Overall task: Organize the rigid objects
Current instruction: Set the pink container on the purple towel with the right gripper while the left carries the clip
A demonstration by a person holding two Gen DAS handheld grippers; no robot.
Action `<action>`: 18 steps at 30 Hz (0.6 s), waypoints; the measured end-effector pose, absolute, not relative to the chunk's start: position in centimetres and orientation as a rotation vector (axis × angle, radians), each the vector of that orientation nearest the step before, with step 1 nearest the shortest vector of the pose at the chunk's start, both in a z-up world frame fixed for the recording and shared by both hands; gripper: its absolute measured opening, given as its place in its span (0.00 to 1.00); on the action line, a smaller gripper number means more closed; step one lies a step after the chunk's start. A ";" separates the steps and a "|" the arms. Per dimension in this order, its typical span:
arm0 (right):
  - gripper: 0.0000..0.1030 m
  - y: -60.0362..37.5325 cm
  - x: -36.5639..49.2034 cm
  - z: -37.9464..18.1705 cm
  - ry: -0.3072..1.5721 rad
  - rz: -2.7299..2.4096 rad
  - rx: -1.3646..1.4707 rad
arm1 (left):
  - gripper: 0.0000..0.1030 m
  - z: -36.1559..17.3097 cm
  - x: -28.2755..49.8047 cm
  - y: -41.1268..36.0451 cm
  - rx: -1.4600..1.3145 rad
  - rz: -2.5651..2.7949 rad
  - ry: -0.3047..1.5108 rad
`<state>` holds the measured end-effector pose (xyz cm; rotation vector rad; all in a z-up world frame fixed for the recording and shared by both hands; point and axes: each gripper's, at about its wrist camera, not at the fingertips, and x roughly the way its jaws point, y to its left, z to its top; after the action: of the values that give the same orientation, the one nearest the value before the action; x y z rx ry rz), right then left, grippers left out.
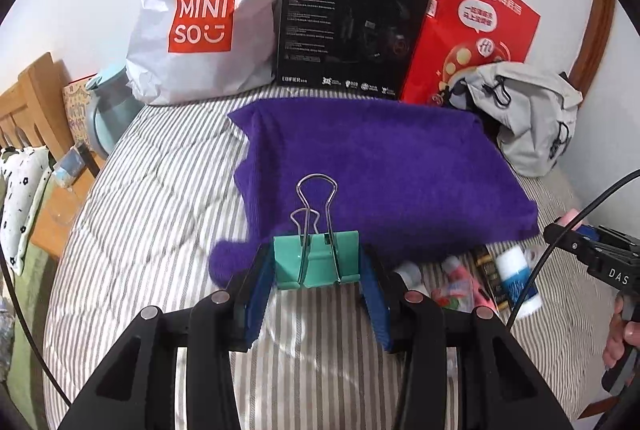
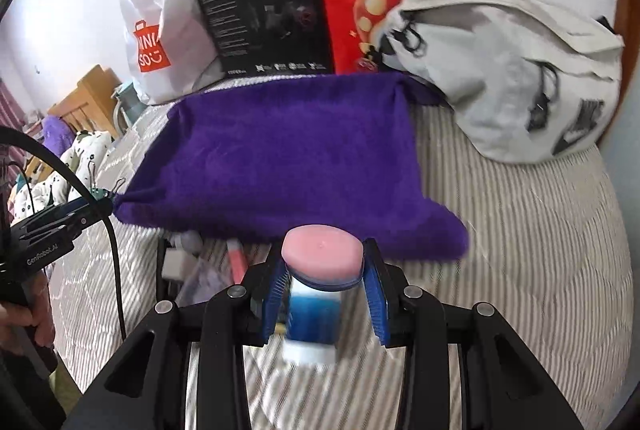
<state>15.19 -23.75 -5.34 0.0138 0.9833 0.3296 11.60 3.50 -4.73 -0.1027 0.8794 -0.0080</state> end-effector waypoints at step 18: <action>0.36 -19.8 30.3 -9.6 1.028 0.374 -0.117 | 0.40 -6.7 20.0 4.0 -0.115 0.012 0.907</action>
<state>30.28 -19.84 -9.61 -0.1175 1.0275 0.3743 20.04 4.05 -6.74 -0.1150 0.9067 0.0119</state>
